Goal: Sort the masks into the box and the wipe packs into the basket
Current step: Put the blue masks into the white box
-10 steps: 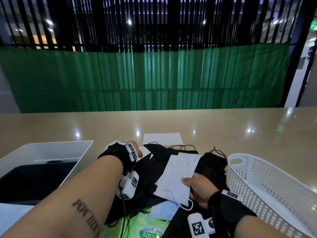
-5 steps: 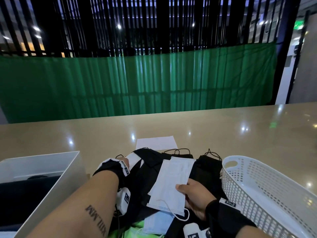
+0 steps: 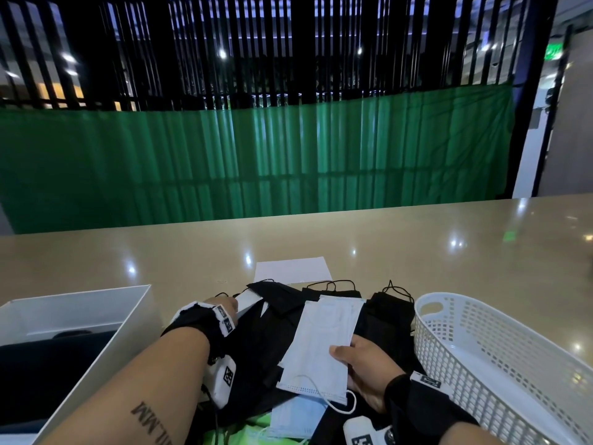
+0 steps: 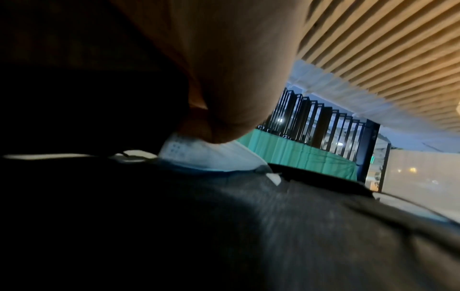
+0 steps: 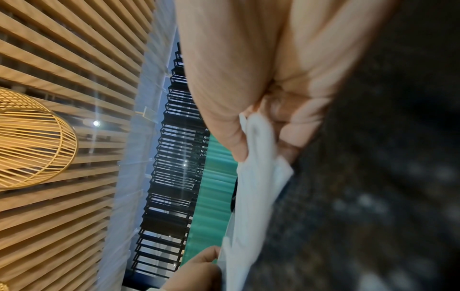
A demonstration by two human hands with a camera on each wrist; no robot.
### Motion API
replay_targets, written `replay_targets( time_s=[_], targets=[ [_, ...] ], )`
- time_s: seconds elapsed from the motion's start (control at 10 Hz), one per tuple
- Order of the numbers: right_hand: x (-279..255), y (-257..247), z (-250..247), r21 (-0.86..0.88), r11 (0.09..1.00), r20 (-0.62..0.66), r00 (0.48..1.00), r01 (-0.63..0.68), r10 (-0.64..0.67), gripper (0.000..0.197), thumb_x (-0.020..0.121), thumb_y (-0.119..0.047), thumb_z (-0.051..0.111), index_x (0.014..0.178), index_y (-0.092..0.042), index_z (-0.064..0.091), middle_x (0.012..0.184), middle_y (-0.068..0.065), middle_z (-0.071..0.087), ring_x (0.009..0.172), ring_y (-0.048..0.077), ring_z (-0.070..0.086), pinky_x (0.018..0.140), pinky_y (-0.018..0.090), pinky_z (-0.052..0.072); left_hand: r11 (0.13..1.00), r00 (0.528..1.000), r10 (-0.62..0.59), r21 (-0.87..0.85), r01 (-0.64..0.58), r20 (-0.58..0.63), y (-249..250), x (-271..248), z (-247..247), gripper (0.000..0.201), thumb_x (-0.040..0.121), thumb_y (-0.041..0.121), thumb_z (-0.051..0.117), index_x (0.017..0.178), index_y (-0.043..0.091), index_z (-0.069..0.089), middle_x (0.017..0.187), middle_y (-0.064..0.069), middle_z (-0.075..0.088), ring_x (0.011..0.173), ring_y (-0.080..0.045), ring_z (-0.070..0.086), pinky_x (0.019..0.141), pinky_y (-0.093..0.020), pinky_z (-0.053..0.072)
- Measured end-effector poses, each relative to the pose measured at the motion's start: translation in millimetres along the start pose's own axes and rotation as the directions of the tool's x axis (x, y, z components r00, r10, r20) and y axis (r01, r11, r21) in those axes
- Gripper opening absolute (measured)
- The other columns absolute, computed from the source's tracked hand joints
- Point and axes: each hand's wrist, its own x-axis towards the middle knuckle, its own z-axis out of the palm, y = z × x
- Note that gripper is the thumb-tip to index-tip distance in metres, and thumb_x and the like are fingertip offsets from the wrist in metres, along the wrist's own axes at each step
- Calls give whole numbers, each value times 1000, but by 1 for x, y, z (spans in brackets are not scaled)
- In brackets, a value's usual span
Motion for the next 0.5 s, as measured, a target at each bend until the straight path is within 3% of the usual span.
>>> replay_targets(
  time_s=[0.1,0.2,0.3,0.4,0.5],
  targets=[
    [0,0,0,-12,1000,-4,1000,-2,2,28,95,4,44,120,0,56,110,15,69,96,28,69,69,33,59,1000,1000,16,17,-15,-12,-5,-1,-10,36,98,14,39,131,8,53,135,-10,53,125,-24,49,90,-24,39],
    [0,0,0,-16,1000,-9,1000,-3,3,28,96,3,44,121,0,56,112,16,68,97,28,68,67,32,59,1000,1000,8,14,-8,29,0,-33,-35,39,101,17,35,135,3,47,141,-12,47,130,-25,44,89,-21,35],
    [0,0,1,-15,1000,-14,1000,-8,7,29,96,3,44,123,1,55,114,17,68,100,30,67,71,34,59,988,985,-61,-151,37,-158,-2,-46,-58,38,98,24,40,132,12,53,136,-8,52,122,-24,51,97,-29,40],
    [-2,-1,2,-2,1000,-15,1000,-4,4,29,96,4,43,122,3,54,115,18,66,100,30,66,66,32,59,937,935,-47,-340,-80,-351,-8,-60,-89,36,92,24,49,125,14,58,126,-9,59,109,-28,57,90,-35,46],
    [-4,-2,4,-13,1000,-26,1000,-2,2,29,96,4,43,122,3,54,115,18,66,97,29,66,63,31,59,828,867,-36,-501,-253,-498,-9,-79,-119,19,90,21,47,93,7,60,86,-11,58,75,-24,53,62,-26,39]
  ],
)
